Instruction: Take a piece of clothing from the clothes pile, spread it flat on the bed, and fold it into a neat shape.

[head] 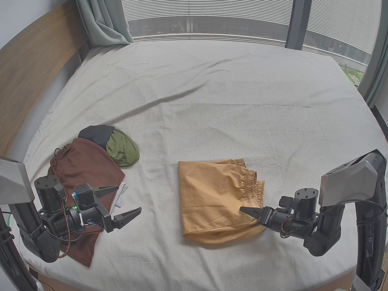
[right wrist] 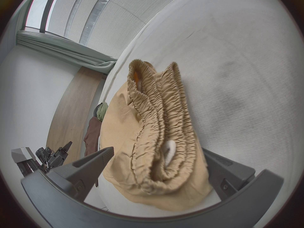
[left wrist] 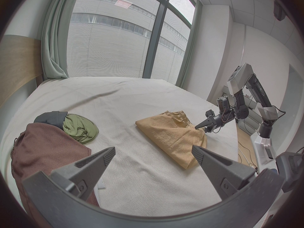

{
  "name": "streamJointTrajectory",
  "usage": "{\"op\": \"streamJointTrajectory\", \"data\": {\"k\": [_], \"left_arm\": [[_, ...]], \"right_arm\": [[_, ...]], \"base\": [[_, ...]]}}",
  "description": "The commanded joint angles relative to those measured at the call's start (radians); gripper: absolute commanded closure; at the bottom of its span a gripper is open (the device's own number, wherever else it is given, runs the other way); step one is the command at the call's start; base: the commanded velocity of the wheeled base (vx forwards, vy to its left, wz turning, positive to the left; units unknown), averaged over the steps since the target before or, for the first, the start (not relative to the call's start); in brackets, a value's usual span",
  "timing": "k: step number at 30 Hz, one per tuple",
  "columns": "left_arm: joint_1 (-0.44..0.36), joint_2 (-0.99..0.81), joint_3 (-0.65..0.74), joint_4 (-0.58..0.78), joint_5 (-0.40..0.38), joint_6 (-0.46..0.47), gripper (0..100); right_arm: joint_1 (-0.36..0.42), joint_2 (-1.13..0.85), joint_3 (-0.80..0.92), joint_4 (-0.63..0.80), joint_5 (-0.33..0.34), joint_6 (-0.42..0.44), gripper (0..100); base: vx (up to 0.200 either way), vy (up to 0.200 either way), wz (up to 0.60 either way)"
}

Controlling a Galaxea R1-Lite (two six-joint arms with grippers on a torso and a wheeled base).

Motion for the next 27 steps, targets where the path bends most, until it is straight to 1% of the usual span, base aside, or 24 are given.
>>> {"op": "streamJointTrajectory", "data": {"k": [1, 3, 6, 15, 16, 23, 27], "left_arm": [[-0.001, -0.002, 0.001, -0.001, -0.001, 0.0, 0], [0.0, -0.003, 0.0, -0.001, -0.001, 0.0, 0], [0.0, -0.005, 0.001, -0.001, -0.001, 0.0, 0], [-0.003, -0.003, 0.003, -0.001, -0.001, 0.0, 0], [-0.003, -0.003, 0.003, -0.001, -0.001, 0.0, 0], [-0.007, -0.003, 0.007, -0.001, -0.001, 0.001, 0], [-0.003, 0.0, 0.007, 0.001, -0.002, 0.04, 0]], "right_arm": [[0.035, 0.046, -0.044, -0.002, 0.0, 0.013, 0], [0.049, 0.046, -0.049, -0.002, 0.0, 0.045, 0], [0.05, 0.039, -0.053, -0.002, -0.001, 0.069, 0], [0.05, 0.036, -0.059, -0.003, -0.006, 0.069, 0], [0.05, 0.036, -0.059, -0.003, -0.006, 0.069, 100], [0.052, 0.036, -0.056, -0.003, -0.006, 0.069, 100], [0.053, 0.036, -0.055, -0.003, -0.006, 0.069, 100]], "base": [[0.0, 0.0, 0.0], [0.0, 0.0, 0.0], [0.0, 0.0, 0.0], [0.0, 0.0, 0.0], [0.0, 0.0, 0.0], [0.0, 0.0, 0.0], [0.0, 0.0, 0.0]]}}
